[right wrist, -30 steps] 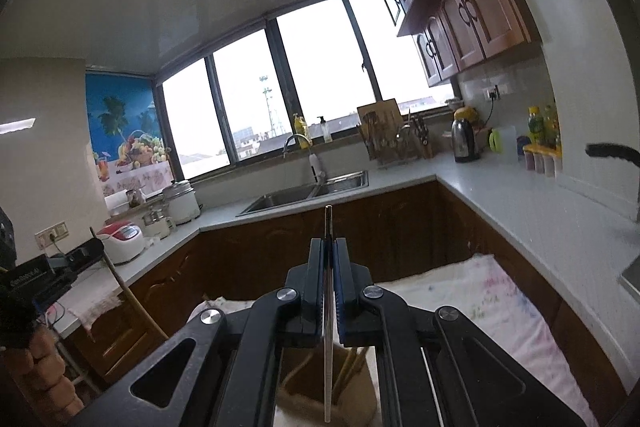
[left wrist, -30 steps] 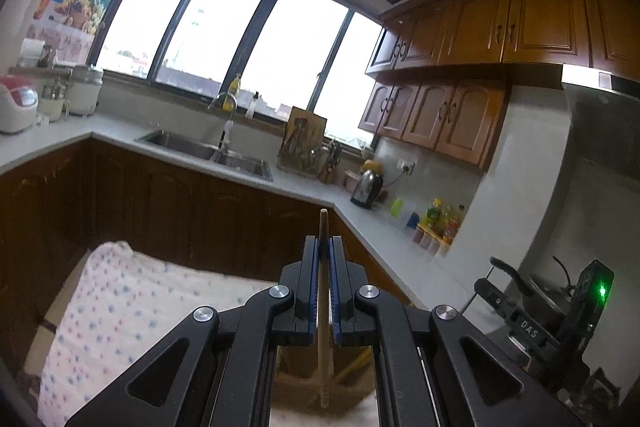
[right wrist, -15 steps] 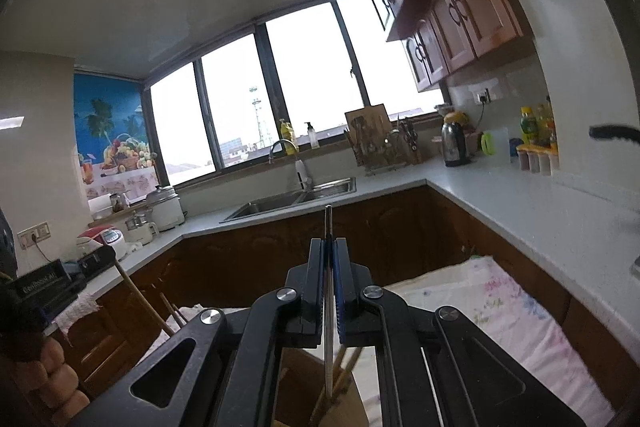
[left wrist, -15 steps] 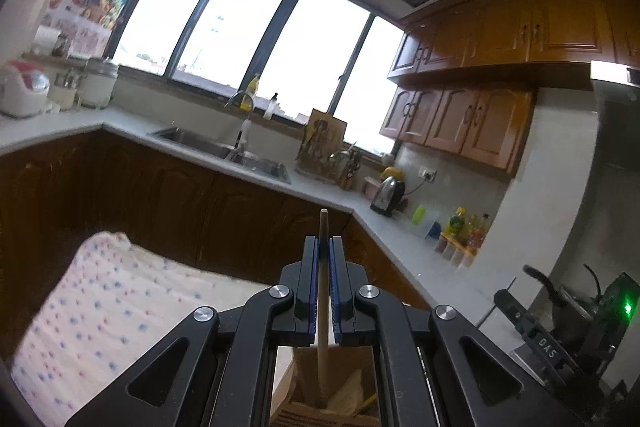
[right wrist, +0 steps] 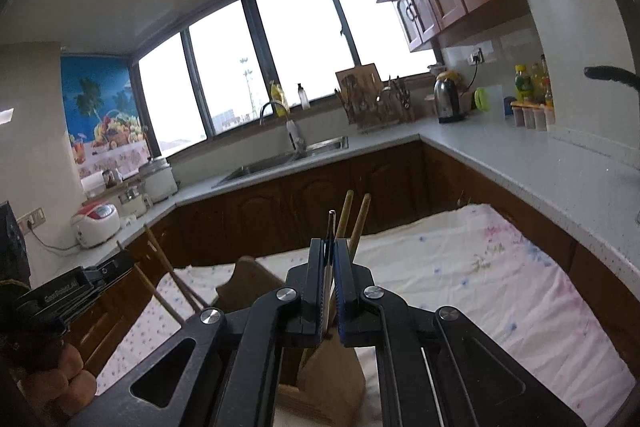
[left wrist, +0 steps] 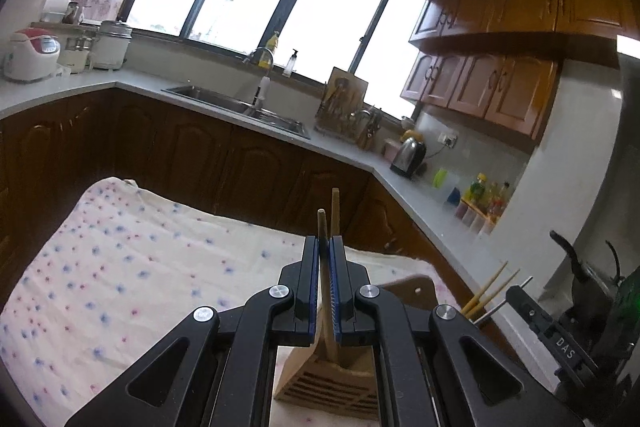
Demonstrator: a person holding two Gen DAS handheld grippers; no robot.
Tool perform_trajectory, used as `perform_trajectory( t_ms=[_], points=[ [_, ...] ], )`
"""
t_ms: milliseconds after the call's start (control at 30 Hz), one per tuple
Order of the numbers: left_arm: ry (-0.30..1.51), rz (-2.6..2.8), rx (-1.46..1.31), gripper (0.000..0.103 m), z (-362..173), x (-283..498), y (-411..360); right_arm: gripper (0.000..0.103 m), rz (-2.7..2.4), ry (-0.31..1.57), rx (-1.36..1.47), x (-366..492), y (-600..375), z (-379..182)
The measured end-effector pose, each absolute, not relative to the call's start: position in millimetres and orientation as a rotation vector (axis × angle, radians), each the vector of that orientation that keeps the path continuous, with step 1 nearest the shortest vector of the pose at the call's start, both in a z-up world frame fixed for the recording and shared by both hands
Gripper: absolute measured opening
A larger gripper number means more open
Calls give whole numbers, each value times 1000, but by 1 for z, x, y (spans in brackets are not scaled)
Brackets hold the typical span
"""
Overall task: Organize utensils
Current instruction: 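Open both tools to release the chopsticks in the holder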
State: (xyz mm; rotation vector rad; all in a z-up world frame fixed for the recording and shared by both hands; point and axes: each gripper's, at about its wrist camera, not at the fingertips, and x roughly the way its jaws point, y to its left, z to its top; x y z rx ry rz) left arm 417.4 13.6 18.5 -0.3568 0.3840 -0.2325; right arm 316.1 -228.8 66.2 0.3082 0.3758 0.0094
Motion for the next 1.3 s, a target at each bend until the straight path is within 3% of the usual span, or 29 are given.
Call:
perform_trajectory(
  t_ms=[533, 667, 700, 733, 800, 833, 900, 967, 1067, 1300],
  points=[
    [410, -245, -329, 4, 37, 424, 19, 5, 12, 414, 316, 318, -228, 67],
    [426, -242, -328, 6, 39, 422, 18, 12, -1, 425, 305, 318, -229, 69],
    [430, -239, -330, 7, 38, 422, 19, 18, 1, 423, 312, 317, -231, 70],
    [433, -241, -335, 14, 38, 422, 20, 23, 8, 418, 325, 315, -233, 71],
    [432, -236, -351, 33, 40, 418, 24, 51, 14, 403, 344, 310, -236, 74],
    [427, -228, -358, 44, 41, 414, 26, 56, 14, 397, 348, 308, -238, 75],
    [424, -208, -353, 54, 43, 407, 27, 78, 16, 381, 363, 301, -241, 80],
    [426, -197, -358, 73, 45, 398, 30, 91, 30, 365, 383, 295, -244, 83],
    [424, -181, -363, 85, 48, 380, 33, 92, 40, 360, 385, 286, -246, 89],
    [435, -161, -342, 88, 52, 335, 43, 98, 82, 373, 391, 260, -246, 97]
  ],
)
